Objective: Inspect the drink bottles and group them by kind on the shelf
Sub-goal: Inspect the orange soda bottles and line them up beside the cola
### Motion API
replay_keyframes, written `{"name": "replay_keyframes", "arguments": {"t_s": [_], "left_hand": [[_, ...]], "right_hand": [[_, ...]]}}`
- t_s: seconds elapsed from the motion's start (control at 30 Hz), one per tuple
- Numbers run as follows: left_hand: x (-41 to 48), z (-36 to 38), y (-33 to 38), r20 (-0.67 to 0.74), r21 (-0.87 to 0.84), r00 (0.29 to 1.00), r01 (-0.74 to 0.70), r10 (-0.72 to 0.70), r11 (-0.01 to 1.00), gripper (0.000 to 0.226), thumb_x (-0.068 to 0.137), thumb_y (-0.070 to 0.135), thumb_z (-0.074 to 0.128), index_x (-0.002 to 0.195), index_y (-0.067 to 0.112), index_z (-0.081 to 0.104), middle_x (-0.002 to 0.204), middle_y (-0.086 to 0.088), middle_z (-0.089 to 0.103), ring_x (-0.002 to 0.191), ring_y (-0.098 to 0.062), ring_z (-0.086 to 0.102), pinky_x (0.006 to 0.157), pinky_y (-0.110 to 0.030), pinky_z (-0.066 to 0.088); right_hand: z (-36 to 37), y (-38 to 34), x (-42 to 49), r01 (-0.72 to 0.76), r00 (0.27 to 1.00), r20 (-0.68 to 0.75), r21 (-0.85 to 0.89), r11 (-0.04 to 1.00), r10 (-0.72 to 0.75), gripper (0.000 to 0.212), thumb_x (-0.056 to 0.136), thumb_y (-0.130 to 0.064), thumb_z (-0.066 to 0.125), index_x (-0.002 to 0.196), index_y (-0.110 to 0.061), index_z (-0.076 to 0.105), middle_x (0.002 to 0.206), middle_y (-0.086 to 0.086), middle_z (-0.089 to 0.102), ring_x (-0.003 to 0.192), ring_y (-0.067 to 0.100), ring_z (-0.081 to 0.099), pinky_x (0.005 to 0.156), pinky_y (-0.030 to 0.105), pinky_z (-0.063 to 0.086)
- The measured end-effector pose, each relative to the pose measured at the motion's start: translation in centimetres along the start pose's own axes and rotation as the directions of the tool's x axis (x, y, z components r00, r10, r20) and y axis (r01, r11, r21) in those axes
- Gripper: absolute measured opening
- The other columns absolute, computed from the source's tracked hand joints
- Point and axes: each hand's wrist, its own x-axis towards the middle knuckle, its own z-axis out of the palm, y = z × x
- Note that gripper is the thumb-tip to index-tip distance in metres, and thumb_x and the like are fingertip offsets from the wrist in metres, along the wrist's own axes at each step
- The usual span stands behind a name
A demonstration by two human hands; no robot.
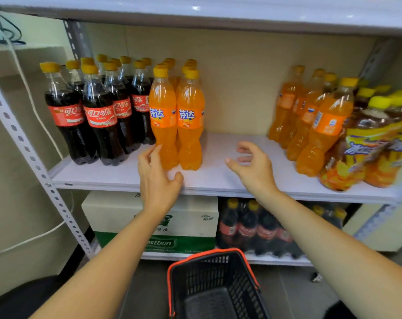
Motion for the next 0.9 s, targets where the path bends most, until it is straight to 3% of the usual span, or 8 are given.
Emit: {"name": "replay_keyframes", "arguments": {"t_s": [0.1, 0.2, 0.33, 0.5, 0.63, 0.77, 0.83, 0.9], "left_hand": [[-2.0, 0.7, 1.6, 0.051, 0.055, 0.986, -0.159, 0.157, 0.986, 0.058, 0.079, 0.011, 0.077, 0.133, 0.017, 0.057, 0.130, -0.006, 0.049, 0.117, -0.026, 0.050, 0.080, -0.038, 0.047], [-3.7, 1.7, 2.7, 0.210, 0.103, 0.935, -0.313, 0.287, 0.944, 0.043, 0.083, 0.018, 0.079, 0.124, 0.019, 0.068, 0.124, -0.002, 0.060, 0.115, -0.026, 0.053, 0.086, -0.041, 0.048], [-5.5, 3.1, 3.4, 0.375, 0.209, 0.864, -0.431, 0.335, 0.878, 0.045, 0.086, 0.036, 0.078, 0.129, 0.027, 0.069, 0.137, 0.003, 0.063, 0.128, -0.027, 0.053, 0.101, -0.044, 0.040], [-5.7, 4.1, 3.9, 0.358, 0.269, 0.888, -0.393, 0.288, 0.879, 0.043, 0.086, 0.043, 0.076, 0.126, 0.031, 0.069, 0.134, 0.008, 0.064, 0.127, -0.023, 0.052, 0.100, -0.043, 0.036], [-5.3, 4.6, 4.6, 0.337, 0.260, 0.911, -0.332, 0.237, 0.907, 0.030, 0.087, 0.039, 0.075, 0.115, 0.030, 0.072, 0.125, 0.009, 0.067, 0.119, -0.022, 0.055, 0.096, -0.042, 0.038], [-4.0, 6.0, 7.2, 0.377, 0.162, 0.901, -0.293, 0.215, 0.942, 0.020, 0.090, 0.038, 0.072, 0.105, 0.026, 0.076, 0.114, 0.006, 0.073, 0.107, -0.022, 0.062, 0.090, -0.041, 0.048], [-3.4, 7.5, 9.3, 0.417, 0.088, 0.884, -0.273, 0.213, 0.958, 0.021, 0.092, 0.039, 0.070, 0.107, 0.026, 0.076, 0.115, 0.006, 0.073, 0.107, -0.020, 0.063, 0.090, -0.041, 0.052], [-2.8, 9.6, 11.7, 0.454, -0.012, 0.865, -0.234, 0.214, 0.972, 0.022, 0.093, 0.039, 0.069, 0.110, 0.028, 0.075, 0.116, 0.010, 0.073, 0.109, -0.014, 0.063, 0.092, -0.038, 0.052]], "right_hand": [[-4.7, 2.0, -1.4, -0.013, 0.954, -0.299, -0.059, 0.998, -0.005, 0.056, 0.085, -0.021, 0.082, 0.133, -0.013, 0.056, 0.123, -0.001, 0.049, 0.109, 0.017, 0.053, 0.096, 0.034, 0.048], [-8.4, 3.3, -1.5, -0.118, 0.886, -0.459, -0.085, 0.989, 0.066, 0.070, 0.081, -0.021, 0.085, 0.139, -0.010, 0.048, 0.132, 0.007, 0.045, 0.125, 0.027, 0.047, 0.103, 0.036, 0.042], [-10.1, 4.2, -0.8, -0.145, 0.883, -0.458, -0.050, 0.988, 0.106, 0.086, 0.081, -0.021, 0.086, 0.151, -0.009, 0.037, 0.146, 0.014, 0.047, 0.137, 0.031, 0.044, 0.113, 0.049, 0.041], [-10.0, 4.4, -0.1, -0.158, 0.896, -0.425, -0.034, 0.987, 0.128, 0.092, 0.083, -0.023, 0.084, 0.157, -0.014, 0.030, 0.148, 0.011, 0.049, 0.138, 0.031, 0.043, 0.112, 0.049, 0.043], [-10.5, 4.5, 0.1, -0.156, 0.894, -0.429, -0.028, 0.987, 0.129, 0.078, 0.085, -0.022, 0.083, 0.151, -0.015, 0.042, 0.139, 0.009, 0.057, 0.129, 0.028, 0.052, 0.106, 0.043, 0.049], [-12.9, 5.2, -0.1, -0.148, 0.907, -0.397, 0.016, 0.989, 0.142, 0.059, 0.089, -0.014, 0.078, 0.143, -0.011, 0.054, 0.127, 0.008, 0.066, 0.105, 0.019, 0.064, 0.093, 0.035, 0.055], [-14.4, 5.8, -0.6, -0.128, 0.914, -0.378, 0.073, 0.989, 0.146, 0.039, 0.089, -0.010, 0.078, 0.127, -0.011, 0.066, 0.113, 0.006, 0.072, 0.096, 0.017, 0.069, 0.091, 0.038, 0.059], [-15.7, 6.7, -1.3, -0.117, 0.878, -0.462, 0.052, 0.992, 0.128, 0.017, 0.086, -0.012, 0.080, 0.098, -0.019, 0.071, 0.088, -0.003, 0.072, 0.081, 0.012, 0.069, 0.079, 0.037, 0.062]]}}
